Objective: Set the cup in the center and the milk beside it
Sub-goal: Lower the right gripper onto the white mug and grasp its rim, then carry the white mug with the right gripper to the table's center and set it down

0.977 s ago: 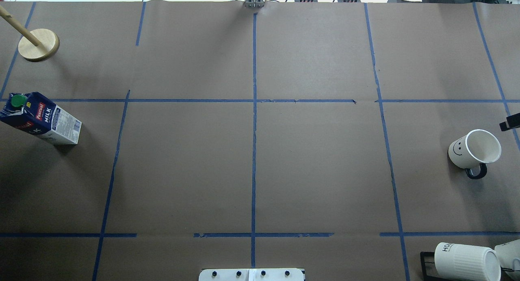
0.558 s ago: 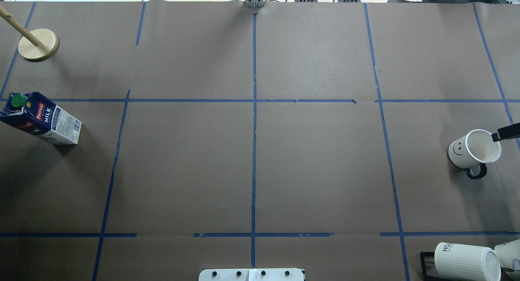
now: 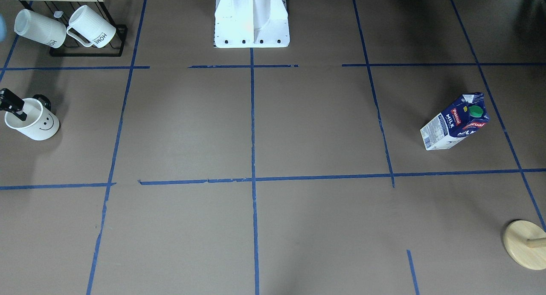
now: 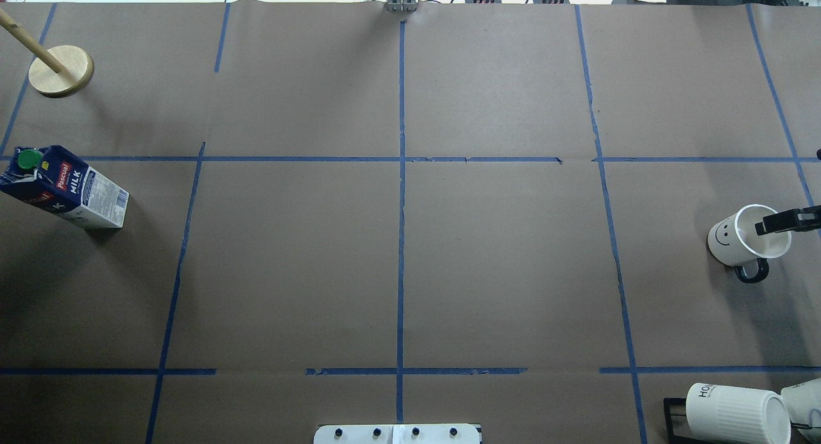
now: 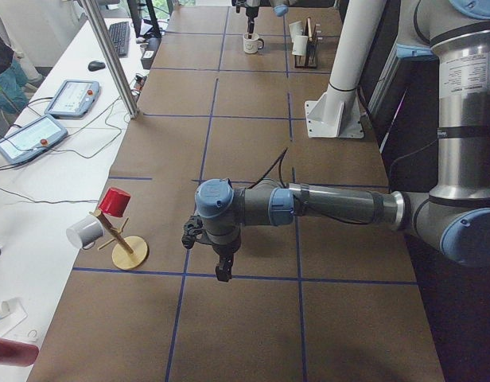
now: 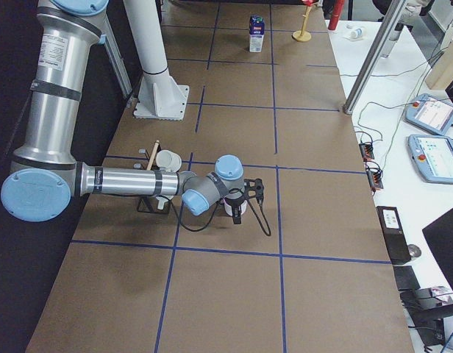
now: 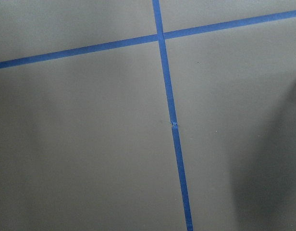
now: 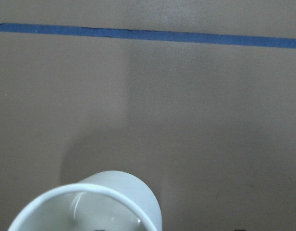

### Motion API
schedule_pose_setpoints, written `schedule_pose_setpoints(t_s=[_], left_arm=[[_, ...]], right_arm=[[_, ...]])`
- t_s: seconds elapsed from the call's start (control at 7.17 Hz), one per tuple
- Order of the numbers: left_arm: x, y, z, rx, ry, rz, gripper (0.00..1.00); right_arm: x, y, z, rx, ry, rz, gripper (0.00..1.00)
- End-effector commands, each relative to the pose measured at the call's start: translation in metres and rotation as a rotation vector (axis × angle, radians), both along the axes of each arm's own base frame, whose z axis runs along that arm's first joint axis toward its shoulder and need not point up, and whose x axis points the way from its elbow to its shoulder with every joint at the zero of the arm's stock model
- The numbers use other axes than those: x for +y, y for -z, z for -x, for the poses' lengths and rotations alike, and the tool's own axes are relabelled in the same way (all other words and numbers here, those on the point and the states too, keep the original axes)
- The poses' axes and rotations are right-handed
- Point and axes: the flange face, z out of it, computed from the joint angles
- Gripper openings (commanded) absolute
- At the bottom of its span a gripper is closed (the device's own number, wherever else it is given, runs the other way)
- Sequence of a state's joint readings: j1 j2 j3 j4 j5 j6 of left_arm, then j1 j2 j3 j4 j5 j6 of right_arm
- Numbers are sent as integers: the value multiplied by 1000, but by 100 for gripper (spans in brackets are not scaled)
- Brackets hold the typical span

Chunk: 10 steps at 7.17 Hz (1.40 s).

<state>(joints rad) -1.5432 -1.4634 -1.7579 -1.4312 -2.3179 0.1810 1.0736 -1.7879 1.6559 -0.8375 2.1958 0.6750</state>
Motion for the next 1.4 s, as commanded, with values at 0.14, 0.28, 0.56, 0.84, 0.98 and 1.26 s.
schedule_pose_setpoints(t_s=[0.14,0.28,0.56,0.84,0.98,1.26], left_arm=[[0,0,0,0,0,0,100],[0,0,0,0,0,0,100],[0,0,0,0,0,0,100],[-1,3,0,0,0,-6,100],[-1,2,0,0,0,-6,100],[-1,2,0,0,0,-6,100]], right_arm=[[2,-1,12,-17,5,1,18],[2,1,13,-21,8,-6,13],[2,7,14,-30,14,-13,1],[-21,51,30,-68,33,-25,0],[-59,92,53,-65,32,-22,0],[-106,186,134,-84,107,-70,0]])
